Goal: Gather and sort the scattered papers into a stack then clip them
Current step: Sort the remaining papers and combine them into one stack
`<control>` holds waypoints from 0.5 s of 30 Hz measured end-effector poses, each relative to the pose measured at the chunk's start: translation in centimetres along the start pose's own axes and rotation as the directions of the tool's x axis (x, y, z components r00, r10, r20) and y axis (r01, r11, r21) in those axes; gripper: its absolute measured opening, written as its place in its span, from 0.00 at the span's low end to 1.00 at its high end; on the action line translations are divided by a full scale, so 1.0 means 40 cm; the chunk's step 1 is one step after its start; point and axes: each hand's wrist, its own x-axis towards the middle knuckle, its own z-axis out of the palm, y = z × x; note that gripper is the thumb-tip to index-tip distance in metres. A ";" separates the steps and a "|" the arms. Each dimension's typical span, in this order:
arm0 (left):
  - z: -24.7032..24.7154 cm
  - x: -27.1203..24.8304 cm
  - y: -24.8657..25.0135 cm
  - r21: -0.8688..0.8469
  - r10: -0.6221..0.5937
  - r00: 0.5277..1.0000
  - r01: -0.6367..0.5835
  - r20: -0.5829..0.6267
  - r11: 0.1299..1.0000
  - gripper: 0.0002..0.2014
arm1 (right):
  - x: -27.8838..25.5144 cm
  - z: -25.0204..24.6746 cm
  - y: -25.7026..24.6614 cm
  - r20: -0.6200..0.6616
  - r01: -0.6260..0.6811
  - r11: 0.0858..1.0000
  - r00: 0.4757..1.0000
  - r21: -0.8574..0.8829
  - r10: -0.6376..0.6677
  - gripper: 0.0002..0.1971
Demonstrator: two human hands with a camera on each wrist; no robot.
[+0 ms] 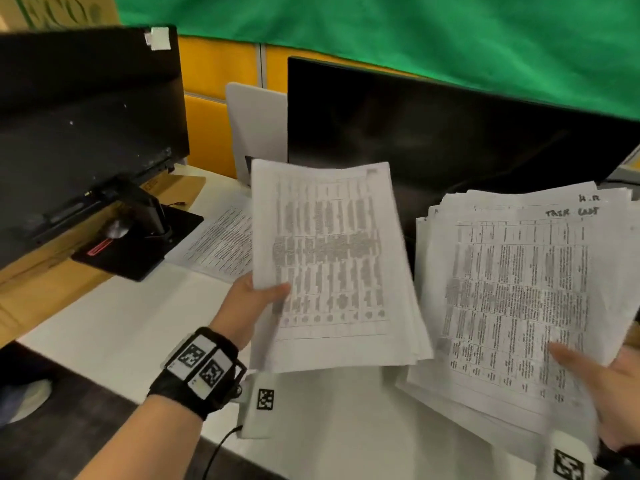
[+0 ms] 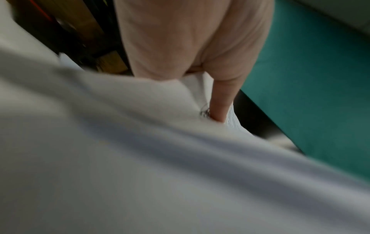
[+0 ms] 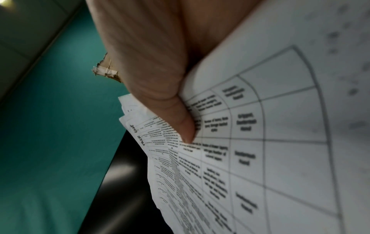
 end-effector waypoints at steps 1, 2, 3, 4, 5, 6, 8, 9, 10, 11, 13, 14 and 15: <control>0.021 0.004 0.007 -0.017 -0.013 0.999 0.013 0.030 1.000 0.17 | -0.017 0.033 -0.009 -0.016 0.028 0.999 0.999 0.017 -0.027 0.32; 0.042 0.007 0.011 -0.034 -0.031 0.997 0.033 0.071 0.999 0.17 | -0.054 0.084 -0.056 -0.001 0.037 0.999 0.999 0.035 -0.037 0.31; 0.061 0.011 0.009 -0.041 -0.053 0.992 0.057 0.114 0.998 0.16 | -0.092 0.136 -0.099 0.066 0.029 0.996 0.997 0.079 -0.034 0.28; 0.077 0.014 0.003 -0.036 -0.074 0.985 0.081 0.156 0.996 0.15 | -0.096 0.166 -0.110 0.088 0.024 0.993 0.995 0.115 -0.035 0.23; 0.089 0.017 -0.007 -0.022 -0.100 0.975 0.107 0.198 0.994 0.15 | -0.106 0.190 -0.121 0.108 0.007 0.989 0.994 0.147 -0.023 0.20; 0.096 0.018 -0.020 -0.011 -0.130 0.963 0.137 0.237 0.991 0.17 | -0.114 0.208 -0.127 0.148 -0.013 0.982 0.989 0.189 -0.015 0.20; 0.100 0.017 -0.041 -0.001 -0.208 0.929 0.219 0.307 0.976 0.24 | -0.128 0.242 -0.135 0.233 -0.060 0.962 0.973 0.268 -0.004 0.23; 0.098 0.015 -0.052 -0.014 -0.235 0.908 0.255 0.348 0.967 0.25 | -0.141 0.258 -0.136 0.254 -0.065 0.955 0.967 0.288 -0.011 0.23; 0.096 0.011 -0.061 -0.026 -0.250 0.886 0.283 0.391 0.959 0.23 | -0.146 0.271 -0.130 0.265 -0.065 0.950 0.964 0.307 -0.020 0.22; 0.093 0.006 -0.067 -0.035 -0.260 0.862 0.305 0.436 0.952 0.21 | -0.150 0.284 -0.125 0.273 -0.074 0.945 0.962 0.320 -0.017 0.20; 0.085 -0.004 -0.072 -0.034 -0.271 0.828 0.329 0.491 0.944 0.20 | -0.156 0.313 -0.108 0.265 -0.095 0.939 0.964 0.331 0.004 0.17; 0.080 -0.007 -0.073 -0.032 -0.272 0.826 0.330 0.495 0.944 0.21 | -0.164 0.329 -0.107 0.278 -0.108 0.939 0.960 0.325 0.015 0.17; 0.076 -0.007 -0.070 -0.025 -0.271 0.830 0.323 0.488 0.946 0.21 | -0.172 0.343 -0.110 0.285 -0.122 0.939 0.958 0.321 0.028 0.19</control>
